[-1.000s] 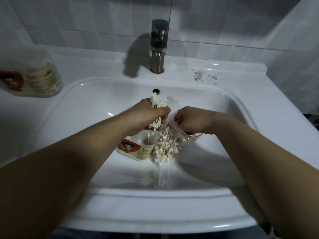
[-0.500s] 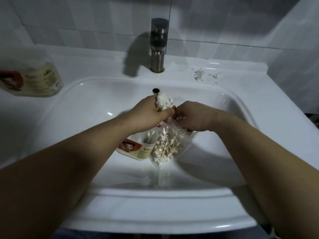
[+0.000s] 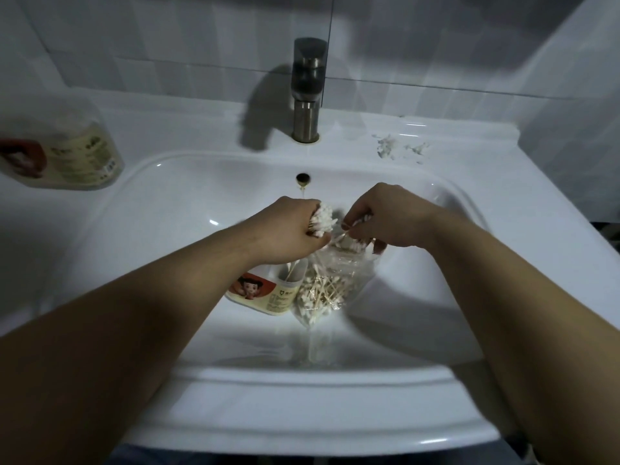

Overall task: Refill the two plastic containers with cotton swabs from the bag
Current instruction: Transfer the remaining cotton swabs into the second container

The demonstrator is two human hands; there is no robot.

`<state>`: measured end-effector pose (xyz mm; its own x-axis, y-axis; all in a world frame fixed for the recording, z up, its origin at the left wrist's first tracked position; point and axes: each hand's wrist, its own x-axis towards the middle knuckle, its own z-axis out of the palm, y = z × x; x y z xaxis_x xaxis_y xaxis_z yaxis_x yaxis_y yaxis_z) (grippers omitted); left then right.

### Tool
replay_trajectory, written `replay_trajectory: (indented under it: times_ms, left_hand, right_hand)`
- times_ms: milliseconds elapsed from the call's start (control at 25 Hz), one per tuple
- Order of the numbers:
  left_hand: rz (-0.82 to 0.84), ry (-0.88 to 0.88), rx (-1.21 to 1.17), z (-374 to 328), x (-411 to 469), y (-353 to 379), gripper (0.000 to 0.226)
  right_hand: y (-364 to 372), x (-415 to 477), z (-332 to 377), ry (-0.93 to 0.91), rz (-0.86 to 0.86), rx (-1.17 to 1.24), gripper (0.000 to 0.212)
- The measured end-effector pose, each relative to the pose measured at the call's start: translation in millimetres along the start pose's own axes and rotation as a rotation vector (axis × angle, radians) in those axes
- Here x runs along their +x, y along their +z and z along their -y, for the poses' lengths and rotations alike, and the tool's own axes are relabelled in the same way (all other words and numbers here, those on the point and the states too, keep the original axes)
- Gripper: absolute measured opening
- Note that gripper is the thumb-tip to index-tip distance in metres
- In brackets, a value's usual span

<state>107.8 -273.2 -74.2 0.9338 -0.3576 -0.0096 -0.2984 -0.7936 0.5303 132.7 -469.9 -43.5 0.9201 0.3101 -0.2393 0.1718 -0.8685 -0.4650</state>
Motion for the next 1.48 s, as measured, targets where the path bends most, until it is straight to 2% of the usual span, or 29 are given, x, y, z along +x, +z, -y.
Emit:
replay_trajectory:
  times_ms: [240,560,760,960,1120,1320,1480]
  left_hand:
    - [0.052,-0.009,0.094,-0.9,0.2,-2.0,0.025]
    - [-0.002,-0.061,-0.004,0.8,3.9,-1.4,0.018]
    - [-0.134,-0.122,-0.213,-0.2,6.1,0.0,0.021]
    - [-0.216,-0.143,-0.398,-0.6,8.8,3.8,0.025]
    - [-0.273,-0.210,-0.581,-0.8,11.8,6.5,0.017]
    - [-0.225,-0.250,-0.765,6.3,15.3,10.3,0.020]
    - [-0.183,-0.278,-1.052,0.1,16.3,12.6,0.021]
  right_hand:
    - [-1.7,-0.4,-1.9,0.030,-0.044,0.158,0.013]
    - [-9.5,-1.9,-0.2,-0.023,-0.161,0.240,0.006]
    - [-10.4,0.5,-2.0,-0.054,-0.197,0.223,0.007]
    - [-11.3,3.8,-4.3,-0.113,-0.318,0.213,0.013]
    - [-13.5,8.9,-10.2,-0.119,-0.352,0.387,0.012]
    - [-16.7,13.7,-10.4,-0.099,-0.419,0.611,0.003]
    - [-16.1,12.5,-5.4,-0.104,-0.391,0.787,0.008]
